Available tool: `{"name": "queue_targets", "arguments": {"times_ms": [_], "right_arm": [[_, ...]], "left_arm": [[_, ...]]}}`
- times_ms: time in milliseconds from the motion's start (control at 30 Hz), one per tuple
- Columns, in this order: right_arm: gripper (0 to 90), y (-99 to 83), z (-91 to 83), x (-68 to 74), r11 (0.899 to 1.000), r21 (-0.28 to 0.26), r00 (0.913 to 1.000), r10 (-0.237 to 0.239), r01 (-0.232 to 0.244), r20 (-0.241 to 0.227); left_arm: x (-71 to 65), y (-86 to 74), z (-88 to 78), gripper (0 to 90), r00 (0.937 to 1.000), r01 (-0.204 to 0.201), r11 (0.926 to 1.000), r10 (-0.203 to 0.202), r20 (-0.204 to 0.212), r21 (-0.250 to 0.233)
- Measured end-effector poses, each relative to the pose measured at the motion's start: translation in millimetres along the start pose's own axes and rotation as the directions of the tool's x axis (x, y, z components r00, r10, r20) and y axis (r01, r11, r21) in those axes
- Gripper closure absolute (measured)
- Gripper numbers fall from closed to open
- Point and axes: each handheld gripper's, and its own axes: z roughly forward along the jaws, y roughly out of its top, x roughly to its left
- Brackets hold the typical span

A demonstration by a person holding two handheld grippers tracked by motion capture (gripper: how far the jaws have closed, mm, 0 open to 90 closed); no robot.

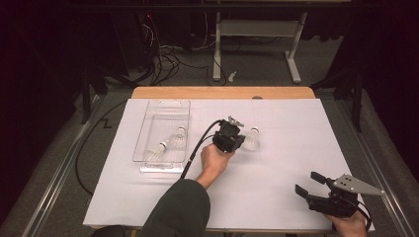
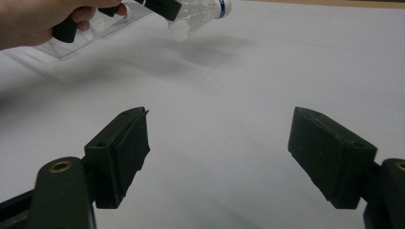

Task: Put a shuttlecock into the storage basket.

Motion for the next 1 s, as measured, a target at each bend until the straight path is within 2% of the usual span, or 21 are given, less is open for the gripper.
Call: {"name": "queue_targets", "arguments": {"times_ms": [567,1000], "right_arm": [[21.9,0.0,0.0,0.2,1.000,0.000,1.0000,-0.002,0.002,-0.001],[21.9,0.1,-0.3,0.2,1.000,-0.001,1.0000,0.000,0.000,0.001]], "left_arm": [[-1.0,0.3,-19.4,89.9,0.9998,-0.021,0.9996,0.021,0.007,-0.019],[3.2,-3.5,-33.4,89.9,0.9999,-0.014,0.9993,0.014,0.008,-0.034]]}}
